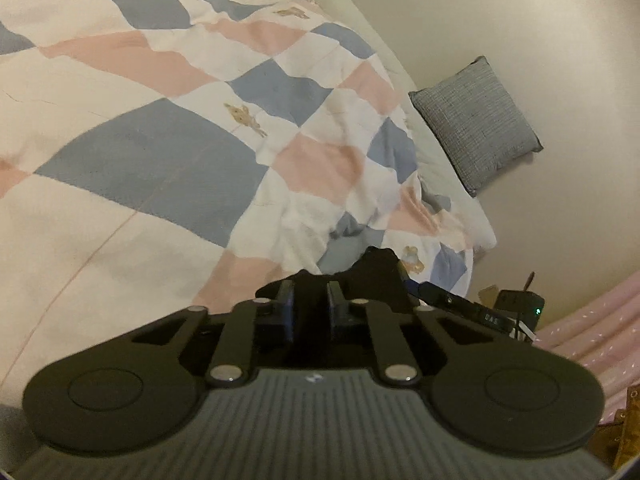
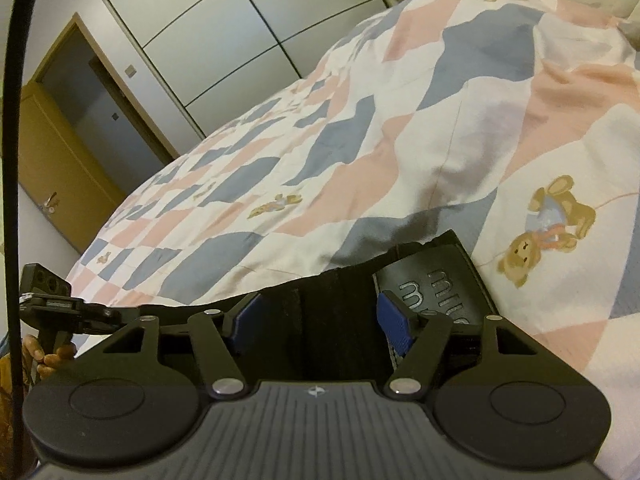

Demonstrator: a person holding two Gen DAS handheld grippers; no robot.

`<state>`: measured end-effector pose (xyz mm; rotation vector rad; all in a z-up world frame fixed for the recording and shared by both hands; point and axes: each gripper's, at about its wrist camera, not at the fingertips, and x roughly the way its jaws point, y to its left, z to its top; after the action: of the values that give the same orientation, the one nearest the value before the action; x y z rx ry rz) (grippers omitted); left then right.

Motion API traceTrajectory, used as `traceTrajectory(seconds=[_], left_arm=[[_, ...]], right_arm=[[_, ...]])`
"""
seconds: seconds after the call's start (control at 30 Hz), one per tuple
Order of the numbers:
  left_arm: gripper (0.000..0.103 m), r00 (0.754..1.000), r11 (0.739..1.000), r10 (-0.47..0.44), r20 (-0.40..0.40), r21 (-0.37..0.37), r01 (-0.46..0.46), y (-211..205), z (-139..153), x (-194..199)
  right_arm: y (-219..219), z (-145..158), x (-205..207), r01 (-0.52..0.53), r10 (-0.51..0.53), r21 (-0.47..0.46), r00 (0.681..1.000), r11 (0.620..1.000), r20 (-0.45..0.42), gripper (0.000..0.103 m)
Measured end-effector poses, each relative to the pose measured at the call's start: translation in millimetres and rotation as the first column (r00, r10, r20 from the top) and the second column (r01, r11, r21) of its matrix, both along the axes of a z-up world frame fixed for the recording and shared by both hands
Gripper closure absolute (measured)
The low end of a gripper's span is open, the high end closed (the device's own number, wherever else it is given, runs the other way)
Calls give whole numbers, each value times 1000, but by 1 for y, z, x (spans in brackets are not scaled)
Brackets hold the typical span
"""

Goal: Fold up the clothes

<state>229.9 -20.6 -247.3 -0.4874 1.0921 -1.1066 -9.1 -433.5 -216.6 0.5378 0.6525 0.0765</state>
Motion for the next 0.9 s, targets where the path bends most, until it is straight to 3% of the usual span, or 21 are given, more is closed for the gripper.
traceTrajectory(seconds=[0.03, 0.1, 0.2, 0.23, 0.3, 0.33, 0.4, 0.5, 0.67, 0.77, 0.83, 0.9], left_arm=[[83, 1000, 1000, 3, 5, 10, -4, -4, -2, 0], [86, 1000, 1000, 10, 16, 28, -11, -12, -6, 0], [91, 997, 999, 24, 72, 19, -26, -10, -3, -5], [95, 995, 999, 29, 95, 25, -32, -9, -1, -8], [98, 987, 996, 49, 150, 62, -59, -9, 3, -12], [98, 981, 992, 52, 188, 103, -73, -13, 4, -14], [98, 969, 981, 55, 239, 168, -97, -20, 2, -15], [98, 965, 972, 63, 255, 203, -117, -24, -3, -13], [98, 963, 968, 69, 261, 215, -128, -24, -3, -14], [97, 956, 963, 71, 286, 229, -140, -23, 3, -19], [93, 949, 957, 83, 303, 243, -161, -19, 7, -22], [86, 942, 947, 103, 318, 260, -191, -13, 11, -24]], right_arm=[[0, 0, -1, -3, 3, 1, 1000, 1000, 4, 37], [1, 1, 0, -17, 18, -1, 1000, 1000, 14, 39], [7, 3, 8, -63, 63, -9, 997, 998, 33, 77], [10, 2, 14, -84, 85, -21, 996, 996, 35, 85], [16, -3, 29, -108, 109, -83, 994, 991, 14, 89], [19, -9, 38, -106, 103, -141, 994, 984, -30, 103], [15, -24, 54, -83, 66, -157, 992, 984, -107, 103], [10, -34, 64, -58, 44, -115, 992, 992, -121, 103], [31, -19, 61, -78, 44, -259, 990, 963, -136, 103], [36, -11, 57, -76, 38, -290, 990, 954, -134, 103], [43, -1, 54, -72, 42, -313, 994, 947, -101, 85], [52, 9, 52, -83, 65, -322, 996, 943, -66, 85]])
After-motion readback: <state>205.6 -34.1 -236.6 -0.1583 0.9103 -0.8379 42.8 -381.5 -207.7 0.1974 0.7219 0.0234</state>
